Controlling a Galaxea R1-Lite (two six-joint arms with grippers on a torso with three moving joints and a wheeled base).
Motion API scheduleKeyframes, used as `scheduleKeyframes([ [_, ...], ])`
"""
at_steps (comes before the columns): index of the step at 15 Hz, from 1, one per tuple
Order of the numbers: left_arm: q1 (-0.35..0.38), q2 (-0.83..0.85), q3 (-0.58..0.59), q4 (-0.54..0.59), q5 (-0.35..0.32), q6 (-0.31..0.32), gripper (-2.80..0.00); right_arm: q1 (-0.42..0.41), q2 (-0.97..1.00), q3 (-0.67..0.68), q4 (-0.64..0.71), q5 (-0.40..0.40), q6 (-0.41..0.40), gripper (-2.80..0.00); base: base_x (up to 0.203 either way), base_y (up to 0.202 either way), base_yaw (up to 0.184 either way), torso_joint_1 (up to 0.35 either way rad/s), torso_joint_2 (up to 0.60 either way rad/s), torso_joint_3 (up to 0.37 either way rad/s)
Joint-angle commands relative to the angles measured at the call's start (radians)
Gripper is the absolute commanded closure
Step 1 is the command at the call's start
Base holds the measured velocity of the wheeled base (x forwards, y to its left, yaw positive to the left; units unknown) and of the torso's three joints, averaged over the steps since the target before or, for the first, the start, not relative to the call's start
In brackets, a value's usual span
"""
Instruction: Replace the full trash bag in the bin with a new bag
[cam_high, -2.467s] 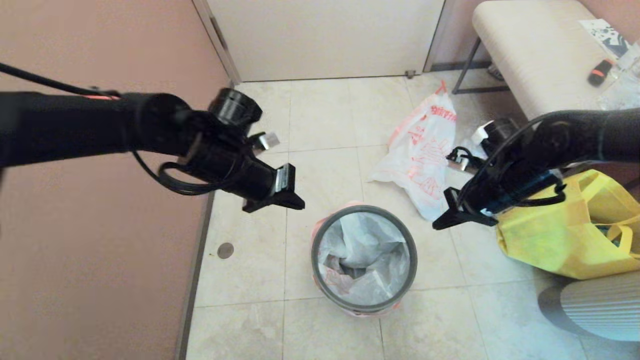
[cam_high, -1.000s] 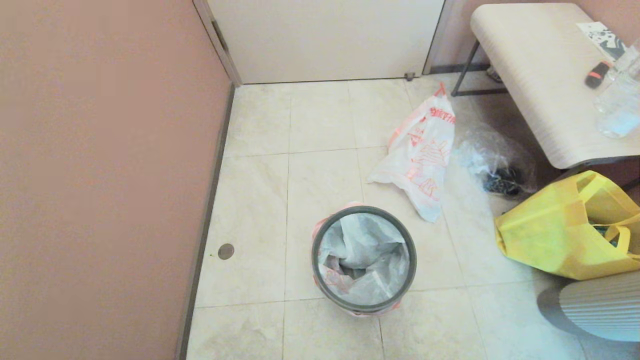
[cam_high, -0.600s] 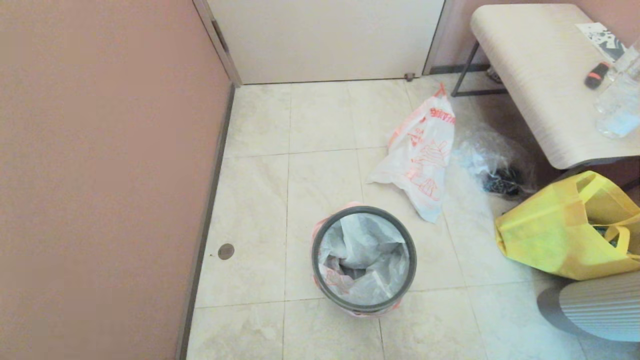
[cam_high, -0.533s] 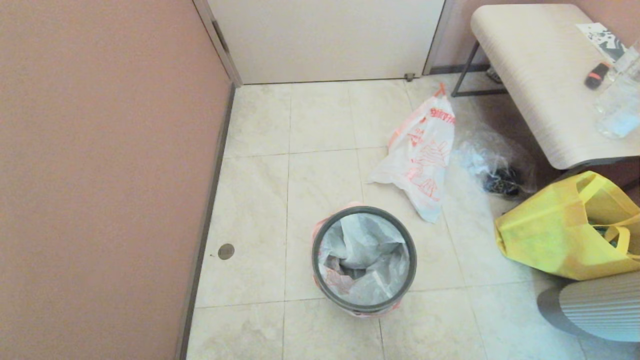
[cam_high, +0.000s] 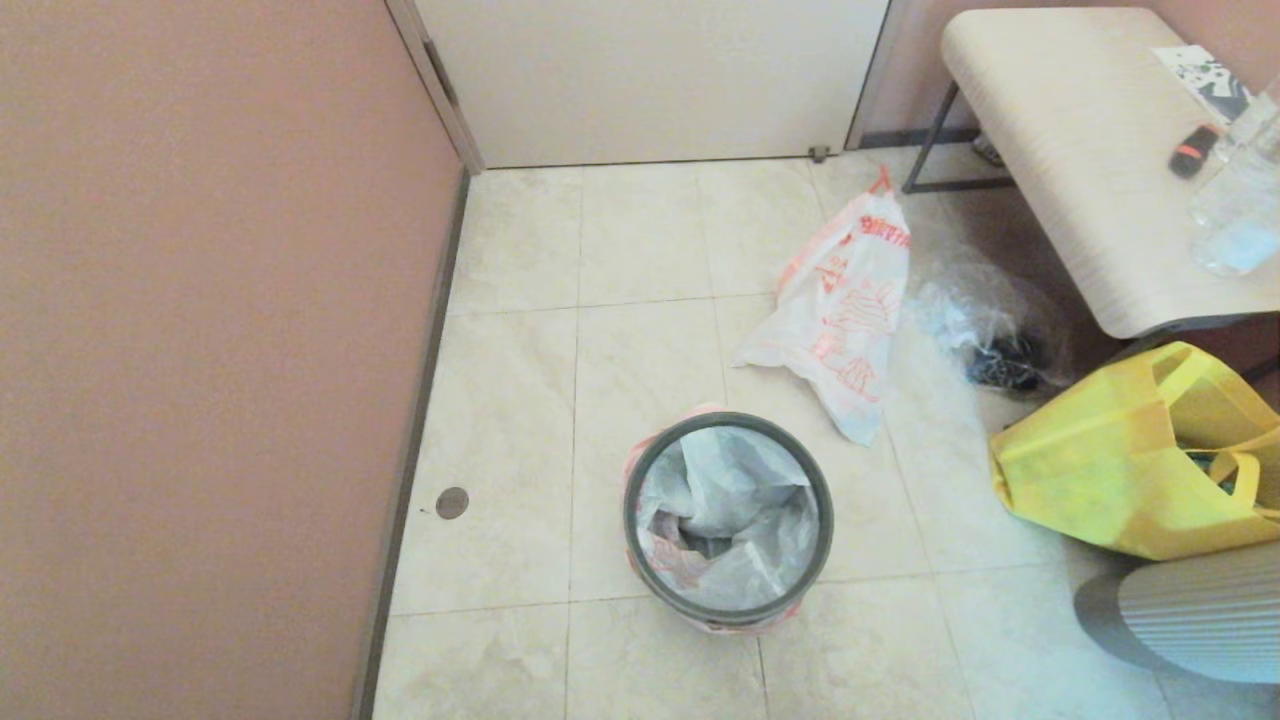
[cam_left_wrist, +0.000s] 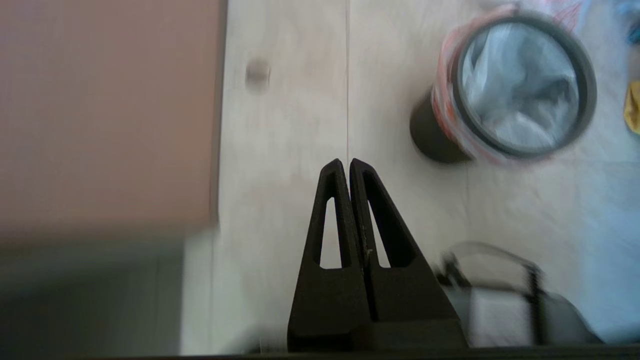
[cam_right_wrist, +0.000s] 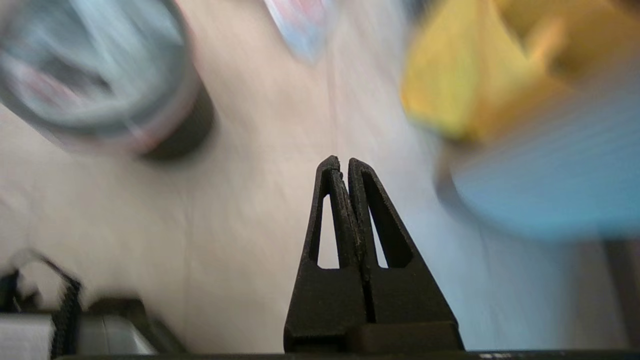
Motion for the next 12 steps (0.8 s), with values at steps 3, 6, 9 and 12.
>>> scheduleKeyframes([
  [3, -0.005, -0.022, 0.288, -0.459, -0.051, 0.091, 0.0, 0.0, -0.002, 0.035, -0.065, 0.002, 0.022, 0.0, 0.0, 0.0, 0.0, 0.0, 0.0, 0.0],
  [6, -0.004, -0.046, 0.408, -0.53, -0.063, 0.221, 0.0, 0.0, -0.002, 0.037, -0.068, -0.002, 0.043, 0.0, 0.0, 0.0, 0.0, 0.0, 0.0, 0.0],
  [9, -0.004, -0.093, 0.489, -0.564, -0.057, 0.241, 0.0, 0.0, -0.002, 0.037, -0.068, -0.002, 0.045, 0.0, 0.0, 0.0, 0.0, 0.0, 0.0, 0.0],
  [12, -0.004, -0.084, 0.491, -0.573, -0.057, 0.239, 0.0, 0.0, -0.002, 0.037, -0.069, -0.002, 0.045, 0.0, 0.0, 0.0, 0.0, 0.0, 0.0, 0.0],
])
